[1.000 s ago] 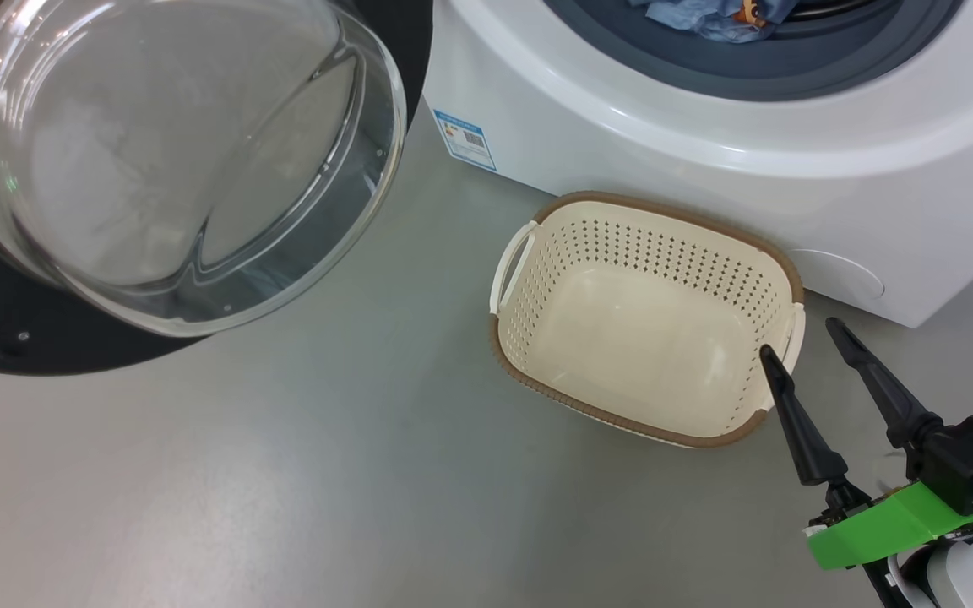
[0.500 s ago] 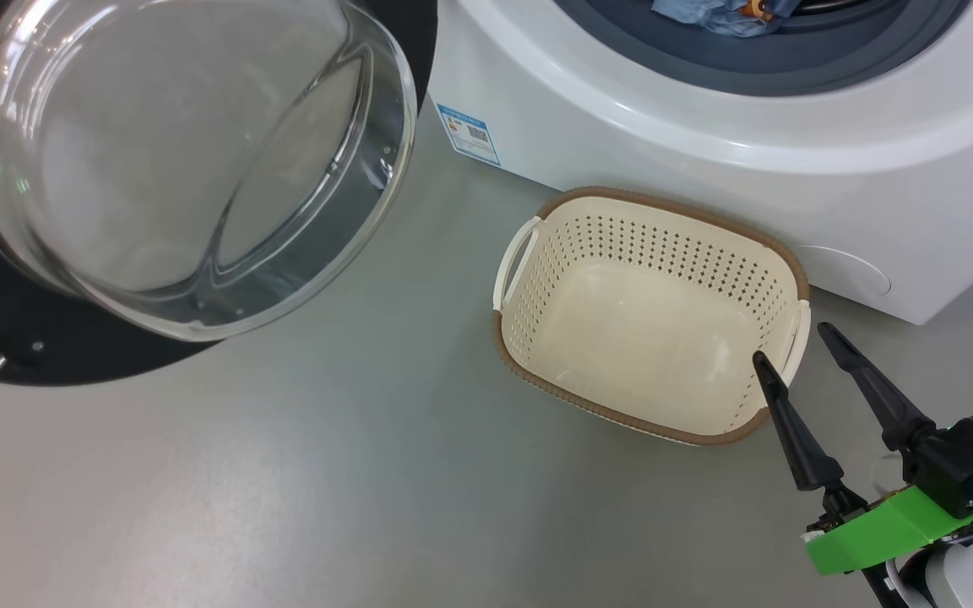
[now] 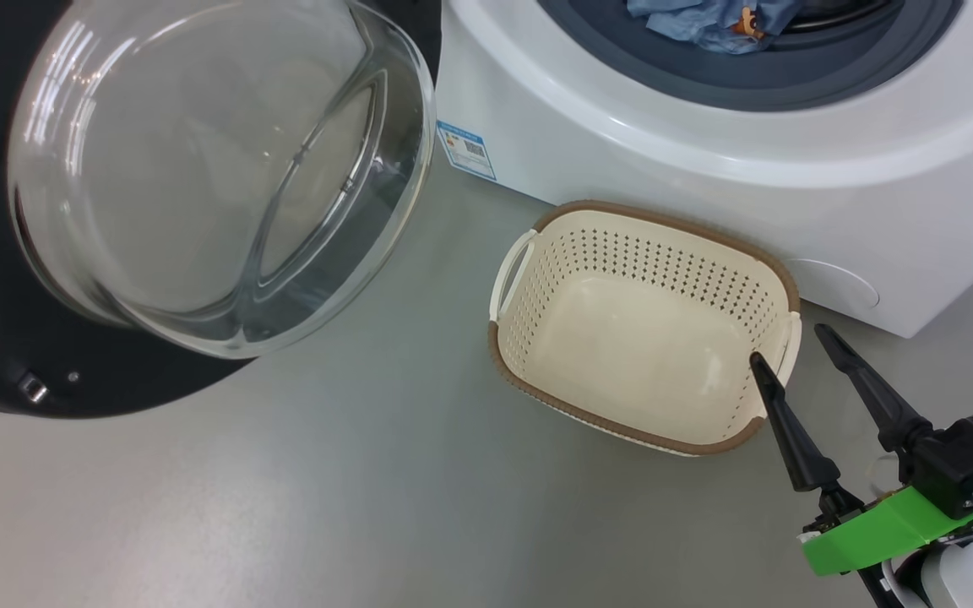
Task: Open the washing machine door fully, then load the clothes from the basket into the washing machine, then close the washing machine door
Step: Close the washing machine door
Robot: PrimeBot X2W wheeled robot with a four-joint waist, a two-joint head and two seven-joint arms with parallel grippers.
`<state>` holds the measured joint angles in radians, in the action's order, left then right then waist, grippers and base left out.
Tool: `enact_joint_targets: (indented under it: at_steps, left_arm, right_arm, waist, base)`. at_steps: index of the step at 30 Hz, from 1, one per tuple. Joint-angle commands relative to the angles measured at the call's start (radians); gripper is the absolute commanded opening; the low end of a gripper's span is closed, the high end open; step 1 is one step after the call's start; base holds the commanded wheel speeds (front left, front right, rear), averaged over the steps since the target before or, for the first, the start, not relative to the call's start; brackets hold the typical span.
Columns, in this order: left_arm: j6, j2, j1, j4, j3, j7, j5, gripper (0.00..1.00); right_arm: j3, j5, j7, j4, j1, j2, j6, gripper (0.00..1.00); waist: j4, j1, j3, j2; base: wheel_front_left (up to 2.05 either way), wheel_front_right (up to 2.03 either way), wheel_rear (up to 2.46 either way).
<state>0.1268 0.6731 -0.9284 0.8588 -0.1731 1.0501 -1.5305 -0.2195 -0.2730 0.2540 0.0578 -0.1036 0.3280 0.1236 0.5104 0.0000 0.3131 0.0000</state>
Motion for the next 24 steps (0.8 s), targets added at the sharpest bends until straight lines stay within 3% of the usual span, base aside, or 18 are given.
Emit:
enact_joint_targets:
  at_steps: [1,24]
  left_arm:
    - [0.004,0.06,0.027,-0.049,-0.011,0.035,-0.015,0.0]
    - [0.004,0.044,0.152,-0.297,0.019,0.234,-0.067,0.0]
  right_arm:
    - [-0.016,0.005,0.008,-0.023,-0.014,0.003,0.007,1.0]
    - [0.034,0.0,0.008,-0.034,0.044,-0.045,0.007,1.0]
  waist:
    - [-0.005,0.0,-0.01,0.0]
    - [-0.067,0.0,-0.119,0.0]
  base:
    - [0.0,0.0,0.0]
    - [0.0,0.0,0.0]
